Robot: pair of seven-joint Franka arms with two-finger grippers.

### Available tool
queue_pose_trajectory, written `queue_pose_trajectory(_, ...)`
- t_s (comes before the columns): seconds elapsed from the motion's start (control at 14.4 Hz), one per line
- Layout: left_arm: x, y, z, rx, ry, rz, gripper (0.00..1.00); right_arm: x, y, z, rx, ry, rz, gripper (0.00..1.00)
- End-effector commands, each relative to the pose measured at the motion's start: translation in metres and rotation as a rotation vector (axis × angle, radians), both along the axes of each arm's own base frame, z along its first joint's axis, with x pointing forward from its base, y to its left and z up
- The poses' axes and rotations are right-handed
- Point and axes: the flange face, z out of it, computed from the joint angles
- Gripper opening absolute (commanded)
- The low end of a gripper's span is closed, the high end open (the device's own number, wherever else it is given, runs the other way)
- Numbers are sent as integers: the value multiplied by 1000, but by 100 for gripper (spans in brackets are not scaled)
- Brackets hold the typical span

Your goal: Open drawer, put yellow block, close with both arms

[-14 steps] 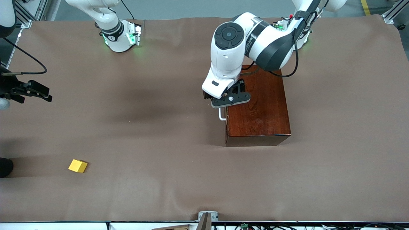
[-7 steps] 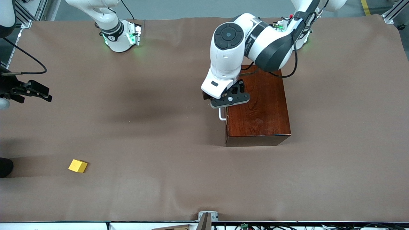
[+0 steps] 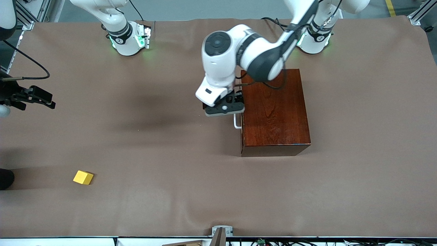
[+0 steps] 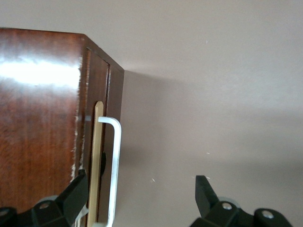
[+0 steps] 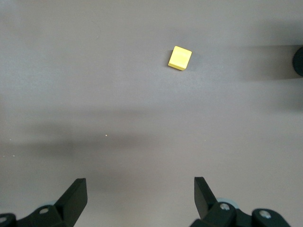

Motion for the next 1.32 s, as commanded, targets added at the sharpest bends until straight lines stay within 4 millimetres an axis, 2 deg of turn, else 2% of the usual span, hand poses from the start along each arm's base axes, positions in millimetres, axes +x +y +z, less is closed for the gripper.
queue_pose_trajectory(0.0,-10,-18,-28,79,-17,-40,100,-5,-2,6,-15,-1,10,100)
queue_pose_trajectory(0.14,-22,-26,-51,123,11,-66,100,-5,-2,6,-15,-1,9,100)
queue_pose_trajectory(0.42,-34,-29,-86,183,63,-102,100,-5,-2,6,-15,-1,10,100)
queue_pose_trajectory(0.9,-32,-17,-115,256,125,-140,100,-5,-1,6,-15,0,9,100)
queue_pose_trajectory(1.25,-40,-24,-136,270,141,-124,100,-5,-2,6,-15,-1,9,100)
